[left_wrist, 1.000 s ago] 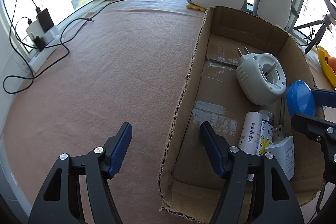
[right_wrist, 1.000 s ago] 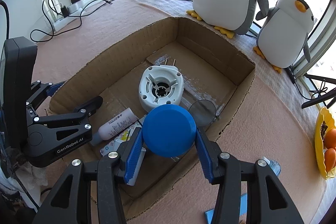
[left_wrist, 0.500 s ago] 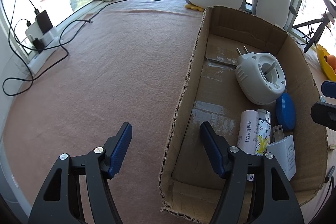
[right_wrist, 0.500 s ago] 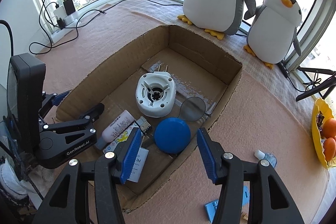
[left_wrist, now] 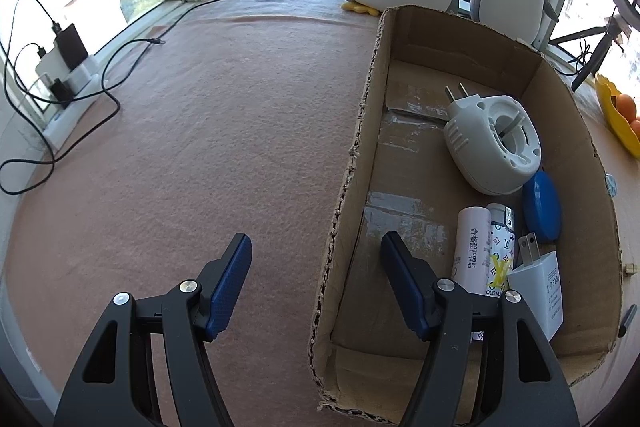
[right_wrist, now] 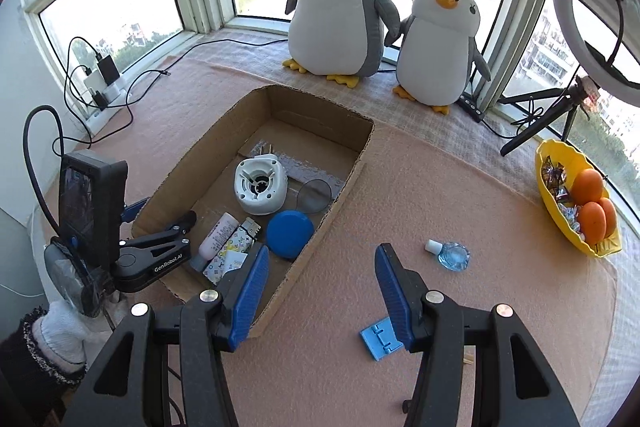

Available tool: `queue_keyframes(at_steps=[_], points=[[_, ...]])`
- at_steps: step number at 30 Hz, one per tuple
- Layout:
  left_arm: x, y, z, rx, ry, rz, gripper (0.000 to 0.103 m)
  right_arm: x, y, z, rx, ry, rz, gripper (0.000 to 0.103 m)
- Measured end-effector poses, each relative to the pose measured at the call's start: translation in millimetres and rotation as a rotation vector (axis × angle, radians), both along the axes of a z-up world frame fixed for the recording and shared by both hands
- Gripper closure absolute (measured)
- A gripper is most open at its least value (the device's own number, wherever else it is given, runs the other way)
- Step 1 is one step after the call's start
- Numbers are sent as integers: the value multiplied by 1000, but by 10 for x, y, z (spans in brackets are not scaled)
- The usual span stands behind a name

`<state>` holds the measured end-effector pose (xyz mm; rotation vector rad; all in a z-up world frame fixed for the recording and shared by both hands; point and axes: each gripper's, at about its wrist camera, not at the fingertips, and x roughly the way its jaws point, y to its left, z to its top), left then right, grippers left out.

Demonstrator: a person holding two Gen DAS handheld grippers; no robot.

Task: Organize rigid objects
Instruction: 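Move the right gripper to the black cylinder on the carpet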

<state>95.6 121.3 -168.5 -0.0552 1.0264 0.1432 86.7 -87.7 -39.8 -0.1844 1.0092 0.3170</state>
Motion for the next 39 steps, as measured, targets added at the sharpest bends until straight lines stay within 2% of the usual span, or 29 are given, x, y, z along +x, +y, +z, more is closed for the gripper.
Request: queue_keyframes(at_steps=[12, 17, 25, 33, 39], points=[[15, 21, 3, -2, 10, -61, 35, -582, -797, 471, 21, -37, -246, 52], [23, 30, 5, -2, 6, -81, 35, -853, -1074, 464, 26, -23, -336, 52], [21, 29, 7, 5, -4, -87, 35, -1010, -1403, -122, 101, 90, -454, 52], [18, -18, 17, 35, -12, -90, 35, -833, -1605, -670, 217, 211, -540, 52], [21, -22, 18, 43, -22, -89, 35, -678, -1698, -1026, 258, 304, -597, 56]])
